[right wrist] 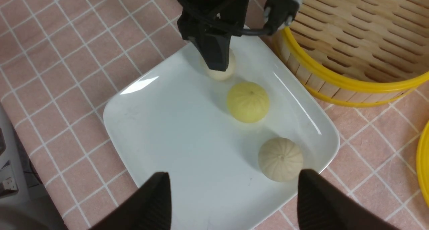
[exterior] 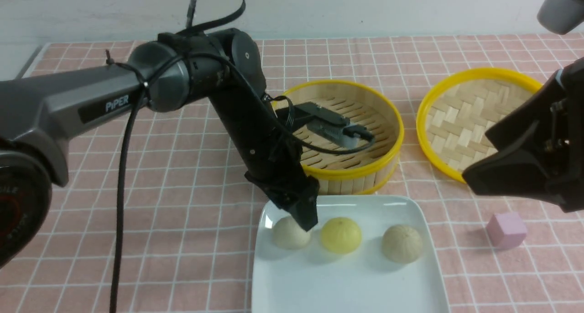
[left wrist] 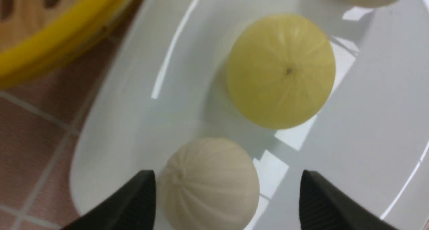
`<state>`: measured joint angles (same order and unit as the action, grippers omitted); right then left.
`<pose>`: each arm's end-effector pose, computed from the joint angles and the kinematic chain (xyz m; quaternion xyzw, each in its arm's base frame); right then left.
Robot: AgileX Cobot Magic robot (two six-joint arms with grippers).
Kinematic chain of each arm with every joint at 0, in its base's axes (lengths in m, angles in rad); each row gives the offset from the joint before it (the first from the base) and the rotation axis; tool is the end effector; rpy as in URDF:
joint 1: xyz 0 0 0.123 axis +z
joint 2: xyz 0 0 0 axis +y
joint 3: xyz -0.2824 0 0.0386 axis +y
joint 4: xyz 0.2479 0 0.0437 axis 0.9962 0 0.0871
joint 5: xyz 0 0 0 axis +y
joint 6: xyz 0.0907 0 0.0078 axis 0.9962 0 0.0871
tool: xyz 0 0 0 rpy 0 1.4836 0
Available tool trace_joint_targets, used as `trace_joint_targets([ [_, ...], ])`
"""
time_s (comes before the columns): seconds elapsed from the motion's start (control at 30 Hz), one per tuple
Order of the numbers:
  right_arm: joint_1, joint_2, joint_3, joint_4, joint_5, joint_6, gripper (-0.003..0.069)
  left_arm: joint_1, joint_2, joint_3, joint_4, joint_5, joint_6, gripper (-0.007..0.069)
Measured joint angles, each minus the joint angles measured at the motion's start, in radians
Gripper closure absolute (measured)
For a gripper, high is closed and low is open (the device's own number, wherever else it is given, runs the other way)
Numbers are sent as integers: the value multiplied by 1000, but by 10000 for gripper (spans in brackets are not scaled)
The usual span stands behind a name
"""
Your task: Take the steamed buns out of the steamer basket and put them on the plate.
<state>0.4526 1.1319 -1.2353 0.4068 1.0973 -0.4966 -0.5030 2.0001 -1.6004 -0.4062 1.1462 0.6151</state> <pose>0.1764 0.1215 0.3988 -0.3978 0.8366 0.1929 0.3236 0.3435 -0.2264 0.2234 0.4571 0.8676 -0.1848 0.0653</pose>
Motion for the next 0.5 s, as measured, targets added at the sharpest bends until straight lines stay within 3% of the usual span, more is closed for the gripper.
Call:
trace_joint_targets([
  [0.2, 0, 0, 0, 0, -106, 0, 164, 0, -85, -112, 41, -15, -63, 57],
  [0.5, 0, -55, 0, -50, -323, 2, 164, 0, -245, -174, 222, -175, -170, 76],
])
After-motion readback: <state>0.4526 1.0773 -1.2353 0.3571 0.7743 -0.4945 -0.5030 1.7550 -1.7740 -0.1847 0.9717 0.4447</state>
